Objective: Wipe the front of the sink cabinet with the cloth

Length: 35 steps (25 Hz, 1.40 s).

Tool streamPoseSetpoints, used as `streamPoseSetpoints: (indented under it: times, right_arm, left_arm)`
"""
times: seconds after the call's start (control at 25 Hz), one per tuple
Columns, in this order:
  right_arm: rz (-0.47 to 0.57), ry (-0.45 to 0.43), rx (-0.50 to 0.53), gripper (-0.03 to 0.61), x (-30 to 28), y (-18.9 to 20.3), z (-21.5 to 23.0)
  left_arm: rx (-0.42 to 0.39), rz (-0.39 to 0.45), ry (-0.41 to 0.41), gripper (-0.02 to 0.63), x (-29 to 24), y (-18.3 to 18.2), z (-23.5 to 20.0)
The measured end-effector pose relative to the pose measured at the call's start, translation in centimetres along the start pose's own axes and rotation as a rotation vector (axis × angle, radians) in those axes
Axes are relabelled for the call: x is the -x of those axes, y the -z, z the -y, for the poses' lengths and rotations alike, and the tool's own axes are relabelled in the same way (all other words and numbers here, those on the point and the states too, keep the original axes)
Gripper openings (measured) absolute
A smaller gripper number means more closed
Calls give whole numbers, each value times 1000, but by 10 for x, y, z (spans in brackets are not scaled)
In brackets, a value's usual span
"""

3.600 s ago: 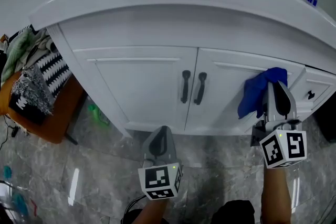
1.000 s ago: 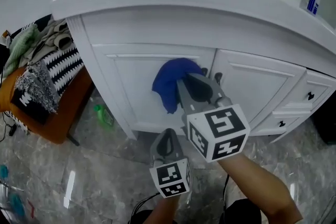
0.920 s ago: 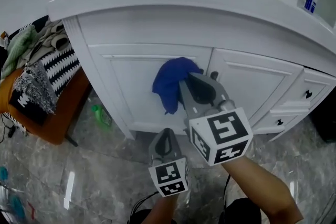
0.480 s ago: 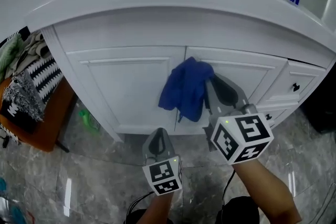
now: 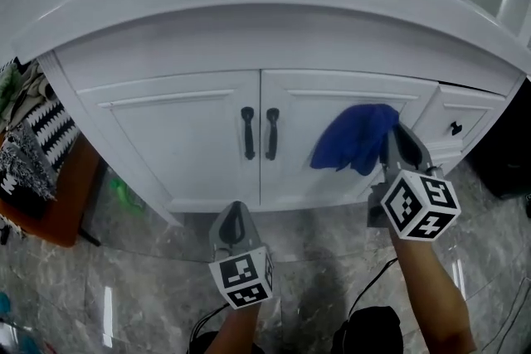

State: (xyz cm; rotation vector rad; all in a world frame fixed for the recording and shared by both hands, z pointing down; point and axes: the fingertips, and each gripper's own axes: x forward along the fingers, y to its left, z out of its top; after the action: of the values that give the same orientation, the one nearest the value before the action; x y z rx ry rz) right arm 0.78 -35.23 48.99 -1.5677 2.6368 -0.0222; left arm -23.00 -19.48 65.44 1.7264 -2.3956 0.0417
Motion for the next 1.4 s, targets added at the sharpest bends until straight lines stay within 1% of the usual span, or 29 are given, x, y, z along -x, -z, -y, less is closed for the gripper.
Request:
streamPoseSetpoints:
  times: [0.08,0.2,0.36,0.52,0.68,0.76,0.84,0.96,1.08,1.2,1.28,1.4]
  right_arm:
    - [2,37,-3,28,4,1,22]
    - [6,54,41,28,9,0,33]
    - [-3,115,23,28,16,6,60]
    - [-52,151,21,28,18,32,74]
    - [-107,170,14,28,19,69,71]
    - [-113,169,-11,28,18,80,61]
    - [-110,144,-26,28,15,84,42]
    - [-108,55,-17,28,4,86,-2]
    - [-88,6,-50,28,-2,85,-39]
    - [-78,-61,-42,28,-6,87,-75]
    - [-76,-105,-43,28,-8,89,-96]
    - [-67,-147,-50,28,-10,90,-120]
  left_arm:
    - [-4,-5,1,12,-2,2,1]
    - [-10,-10,4,12,-3,4,5]
    - [-9,-13,15,12,-5,5,8]
    - [-4,-13,11,12,-5,5,8]
    - [0,-13,9,12,-4,4,5]
    - [2,-14,4,12,-3,3,2]
    - [6,-12,1,12,-3,2,0]
    - [6,-8,-2,12,-1,0,-1]
    - [2,-8,-3,12,3,-1,-5]
    - [9,-3,-17,12,8,-3,-14]
    - [23,0,-29,12,10,-5,-20]
    - [29,10,-38,12,15,-9,-29]
